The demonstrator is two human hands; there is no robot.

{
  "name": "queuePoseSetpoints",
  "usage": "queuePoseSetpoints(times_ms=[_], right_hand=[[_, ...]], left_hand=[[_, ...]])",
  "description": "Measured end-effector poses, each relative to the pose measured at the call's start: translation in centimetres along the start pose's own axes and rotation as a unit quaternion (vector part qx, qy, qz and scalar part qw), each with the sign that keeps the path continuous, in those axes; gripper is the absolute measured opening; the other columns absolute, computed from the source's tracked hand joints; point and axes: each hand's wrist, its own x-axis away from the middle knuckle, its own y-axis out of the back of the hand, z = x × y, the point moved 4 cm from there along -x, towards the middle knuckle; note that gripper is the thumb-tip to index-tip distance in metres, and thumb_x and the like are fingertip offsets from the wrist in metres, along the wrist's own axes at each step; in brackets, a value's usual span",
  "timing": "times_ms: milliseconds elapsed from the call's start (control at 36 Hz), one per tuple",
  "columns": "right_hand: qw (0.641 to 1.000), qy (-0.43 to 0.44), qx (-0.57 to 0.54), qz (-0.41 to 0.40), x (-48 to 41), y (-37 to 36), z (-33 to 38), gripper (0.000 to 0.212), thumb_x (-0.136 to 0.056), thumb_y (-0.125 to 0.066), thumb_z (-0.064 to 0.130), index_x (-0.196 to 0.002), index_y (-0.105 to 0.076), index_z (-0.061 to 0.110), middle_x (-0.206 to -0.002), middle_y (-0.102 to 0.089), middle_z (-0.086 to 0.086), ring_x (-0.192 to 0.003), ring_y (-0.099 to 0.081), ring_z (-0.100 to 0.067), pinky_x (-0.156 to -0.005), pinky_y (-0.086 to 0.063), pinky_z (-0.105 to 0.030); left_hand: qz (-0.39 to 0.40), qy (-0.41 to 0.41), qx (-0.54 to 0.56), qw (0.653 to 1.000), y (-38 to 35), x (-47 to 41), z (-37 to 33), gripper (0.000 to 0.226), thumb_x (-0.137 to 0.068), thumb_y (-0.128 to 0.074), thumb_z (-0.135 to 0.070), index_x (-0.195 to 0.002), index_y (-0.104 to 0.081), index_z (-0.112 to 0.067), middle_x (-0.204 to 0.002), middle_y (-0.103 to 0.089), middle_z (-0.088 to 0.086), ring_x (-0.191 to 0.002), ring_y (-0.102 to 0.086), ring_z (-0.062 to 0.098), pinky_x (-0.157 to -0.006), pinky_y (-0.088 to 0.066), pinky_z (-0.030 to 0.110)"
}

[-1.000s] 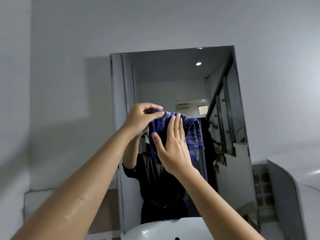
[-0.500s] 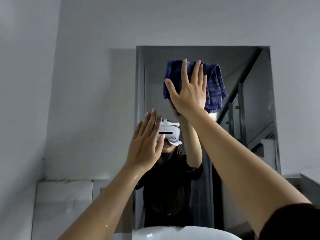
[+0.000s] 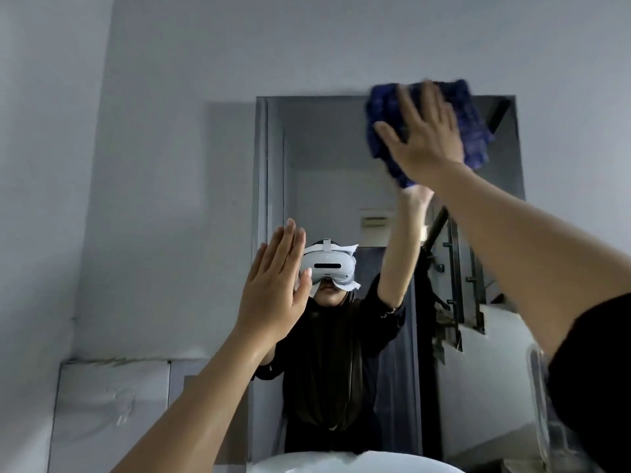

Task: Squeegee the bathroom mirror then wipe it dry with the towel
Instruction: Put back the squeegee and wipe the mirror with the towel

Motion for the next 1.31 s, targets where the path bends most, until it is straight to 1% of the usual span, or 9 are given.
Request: queuePoseSetpoints(times_ms=[167, 278, 500, 639, 722, 833, 972, 1139, 1306], right_hand=[[0.948, -0.298, -0.057, -0.095, 6.5, 0.3, -5.9, 0.072, -0.089, -0.025, 0.062, -0.148, -0.012, 0.023, -0.157, -0.003, -0.014, -0.145, -0.001, -0.026, -0.117, 0.001, -0.041], [0.934, -0.334, -0.075, -0.104, 8.3, -1.2, -1.3, 0.071, -0.090, -0.025, 0.060, -0.148, -0.010, 0.022, -0.157, -0.001, -0.014, -0.145, 0.001, -0.025, -0.117, 0.002, -0.041], [0.998, 0.001, -0.053, 0.018, 6.9, -4.6, 12.9, 0.067, -0.092, -0.022, 0.058, -0.148, -0.007, 0.024, -0.157, 0.002, -0.014, -0.145, 0.003, -0.027, -0.116, 0.004, -0.040], [0.934, 0.340, 0.028, 0.110, 11.4, -5.6, 14.7, 0.064, -0.093, -0.021, 0.057, -0.148, -0.011, 0.027, -0.158, -0.007, -0.011, -0.145, -0.004, -0.026, -0.116, 0.002, -0.039], [0.891, 0.423, 0.075, 0.145, 13.6, -4.8, 10.2, 0.063, -0.093, -0.020, 0.059, -0.148, -0.008, 0.030, -0.158, -0.006, -0.007, -0.145, -0.004, -0.023, -0.118, -0.001, -0.039], [0.937, 0.312, 0.082, 0.134, 14.4, -2.1, 2.0, 0.064, -0.091, -0.020, 0.061, -0.148, -0.010, 0.031, -0.158, -0.007, -0.006, -0.145, -0.005, -0.020, -0.119, -0.002, -0.037], [0.999, -0.025, 0.010, 0.043, 17.5, -0.4, -5.3, 0.062, -0.093, -0.029, 0.056, -0.147, -0.014, 0.031, -0.158, -0.007, -0.007, -0.145, -0.004, -0.021, -0.118, -0.002, -0.039], [0.920, -0.375, -0.087, -0.071, 23.0, -2.2, -0.9, 0.067, -0.092, -0.028, 0.057, -0.148, -0.014, 0.025, -0.158, -0.006, -0.011, -0.145, -0.003, -0.024, -0.116, 0.000, -0.040], [0.974, -0.204, -0.097, 0.010, 22.5, -5.0, 10.2, 0.068, -0.091, -0.031, 0.056, -0.148, -0.015, 0.022, -0.156, -0.006, -0.017, -0.145, -0.003, -0.029, -0.115, 0.000, -0.044]], left_hand=[[0.008, 0.007, 0.018, 1.000, 0.2, 0.3, -0.2, 0.056, -0.097, -0.030, -0.032, -0.148, -0.013, -0.016, -0.157, -0.006, 0.000, -0.144, 0.001, 0.011, -0.117, 0.000, 0.028], [0.029, -0.004, 0.014, 0.999, 0.2, 1.8, -0.1, 0.058, -0.096, -0.034, -0.031, -0.148, -0.011, -0.016, -0.157, -0.005, 0.002, -0.145, 0.001, 0.017, -0.118, -0.007, 0.036], [0.073, 0.020, 0.024, 0.997, -0.7, 7.0, -0.7, 0.063, -0.095, -0.032, -0.036, -0.148, -0.005, -0.014, -0.157, 0.003, 0.004, -0.144, 0.007, 0.021, -0.117, -0.004, 0.037], [0.084, 0.047, 0.038, 0.995, -1.0, 9.0, -1.5, 0.063, -0.096, -0.030, -0.037, -0.147, 0.000, -0.016, -0.157, 0.005, 0.005, -0.144, 0.011, 0.022, -0.115, 0.000, 0.037], [0.087, 0.049, 0.039, 0.994, -1.3, 9.9, -1.9, 0.063, -0.096, -0.029, -0.035, -0.148, -0.001, -0.013, -0.157, 0.007, 0.006, -0.144, 0.008, 0.026, -0.117, -0.002, 0.040], [0.079, 0.060, 0.050, 0.994, -1.5, 10.4, -2.1, 0.062, -0.097, -0.033, -0.031, -0.148, -0.001, -0.014, -0.157, 0.005, 0.006, -0.144, 0.011, 0.024, -0.117, 0.002, 0.039], [0.101, 0.075, 0.050, 0.991, -1.5, 11.6, -2.5, 0.066, -0.098, -0.037, -0.031, -0.147, 0.005, -0.019, -0.156, 0.015, 0.000, -0.142, 0.018, 0.020, -0.115, 0.010, 0.034], [0.128, 0.083, 0.054, 0.987, -2.0, 15.2, -3.1, 0.067, -0.099, -0.040, -0.030, -0.148, 0.003, -0.016, -0.156, 0.014, 0.000, -0.143, 0.015, 0.021, -0.117, 0.003, 0.040], [0.150, 0.081, 0.097, 0.981, -2.1, 18.6, -3.6, 0.066, -0.097, -0.039, -0.018, -0.148, 0.002, -0.013, -0.157, 0.011, 0.003, -0.144, 0.012, 0.020, -0.118, 0.006, 0.035]])
